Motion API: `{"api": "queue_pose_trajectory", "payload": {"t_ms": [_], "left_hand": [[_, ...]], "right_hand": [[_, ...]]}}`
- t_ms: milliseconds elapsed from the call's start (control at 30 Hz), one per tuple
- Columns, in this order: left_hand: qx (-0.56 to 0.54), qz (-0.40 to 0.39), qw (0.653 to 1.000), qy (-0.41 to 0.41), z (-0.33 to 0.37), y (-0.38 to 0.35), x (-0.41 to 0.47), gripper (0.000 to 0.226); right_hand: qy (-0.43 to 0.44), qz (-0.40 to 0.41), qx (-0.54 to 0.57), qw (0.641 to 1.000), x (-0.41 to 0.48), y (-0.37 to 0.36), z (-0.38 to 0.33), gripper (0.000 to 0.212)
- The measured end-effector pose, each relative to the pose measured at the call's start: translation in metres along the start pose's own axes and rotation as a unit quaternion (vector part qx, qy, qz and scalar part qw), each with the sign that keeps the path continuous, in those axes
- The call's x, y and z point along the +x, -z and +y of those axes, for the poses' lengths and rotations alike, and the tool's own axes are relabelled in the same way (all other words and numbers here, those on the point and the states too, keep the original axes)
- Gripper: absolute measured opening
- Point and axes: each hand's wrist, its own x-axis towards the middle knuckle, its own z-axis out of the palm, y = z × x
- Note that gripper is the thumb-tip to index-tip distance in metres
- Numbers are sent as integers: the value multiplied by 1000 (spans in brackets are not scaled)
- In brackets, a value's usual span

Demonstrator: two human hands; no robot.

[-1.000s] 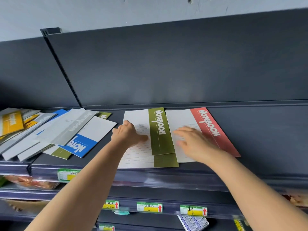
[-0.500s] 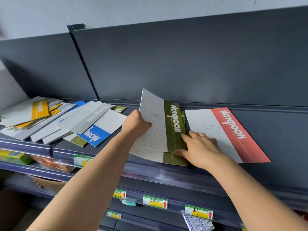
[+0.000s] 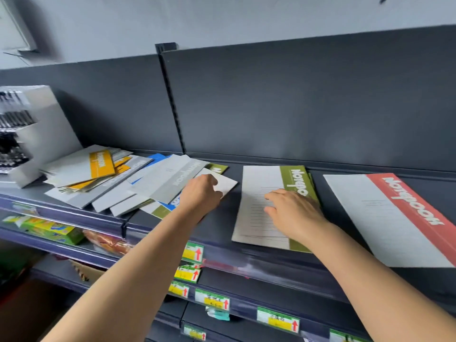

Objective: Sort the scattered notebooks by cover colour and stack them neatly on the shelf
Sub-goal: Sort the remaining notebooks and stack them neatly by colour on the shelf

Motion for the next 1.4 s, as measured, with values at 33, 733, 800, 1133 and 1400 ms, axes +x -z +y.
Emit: {"api": "queue_pose_trajectory", "payload": {"t_ms": [33,733,800,1133,1400], "left_hand": [[17,9,1000,10,-16,7,4,38],[111,-111,986,-51,-135,53,40,55],[101,-86,990,-42,-132,50,39,66],[16,9,998,56,-133,58,51,38],[-33,102,987,117,-169,76,52,39]], "right_hand": [[8,1,5,1000,6,-2,-10,34],[18,-57,43,997,68,-57,-132,59],[13,-46,25,999,65,-55,-134,58],[-10,14,-121,992,62,-44,-151,57],[-54,3,-148,987,69,-31,-159,61]]}}
